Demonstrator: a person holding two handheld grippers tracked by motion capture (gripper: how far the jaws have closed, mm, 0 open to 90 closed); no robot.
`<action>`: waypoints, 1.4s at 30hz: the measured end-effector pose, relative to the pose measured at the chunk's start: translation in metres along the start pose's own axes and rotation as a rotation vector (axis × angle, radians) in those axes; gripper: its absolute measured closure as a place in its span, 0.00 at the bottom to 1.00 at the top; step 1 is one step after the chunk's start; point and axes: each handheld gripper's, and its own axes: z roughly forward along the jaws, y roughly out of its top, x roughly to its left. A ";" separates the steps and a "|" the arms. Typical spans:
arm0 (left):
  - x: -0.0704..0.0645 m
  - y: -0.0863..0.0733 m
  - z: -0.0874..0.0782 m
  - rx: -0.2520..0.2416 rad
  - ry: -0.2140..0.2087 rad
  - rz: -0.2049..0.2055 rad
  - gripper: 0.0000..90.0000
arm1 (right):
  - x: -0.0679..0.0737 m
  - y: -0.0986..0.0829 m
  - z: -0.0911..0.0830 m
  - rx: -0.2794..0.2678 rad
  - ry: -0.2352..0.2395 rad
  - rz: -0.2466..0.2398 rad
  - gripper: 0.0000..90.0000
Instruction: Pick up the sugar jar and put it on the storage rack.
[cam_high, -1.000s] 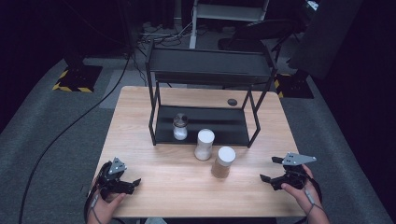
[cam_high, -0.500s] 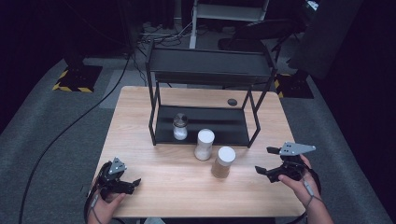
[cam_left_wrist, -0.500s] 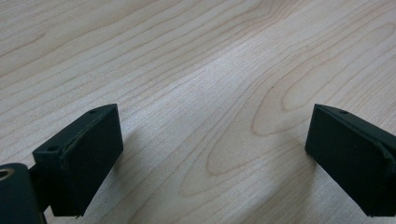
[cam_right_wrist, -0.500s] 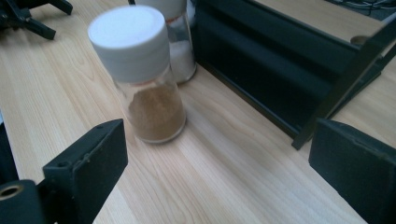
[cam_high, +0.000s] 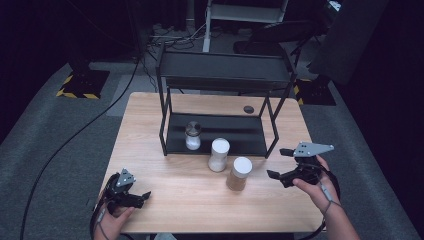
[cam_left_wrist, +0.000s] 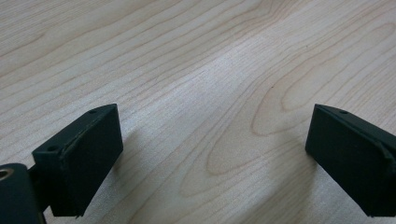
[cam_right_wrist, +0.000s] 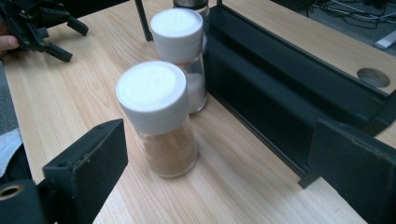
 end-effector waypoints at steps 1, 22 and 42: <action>0.000 0.000 0.000 0.000 0.000 0.000 0.04 | 0.001 0.002 0.001 0.000 0.001 0.000 0.05; 0.000 0.000 0.000 0.000 0.000 0.000 0.04 | 0.002 0.042 0.018 -0.019 0.022 -0.004 0.05; 0.000 0.000 0.000 0.000 0.001 0.001 0.04 | 0.006 0.072 0.040 -0.034 0.035 -0.039 0.05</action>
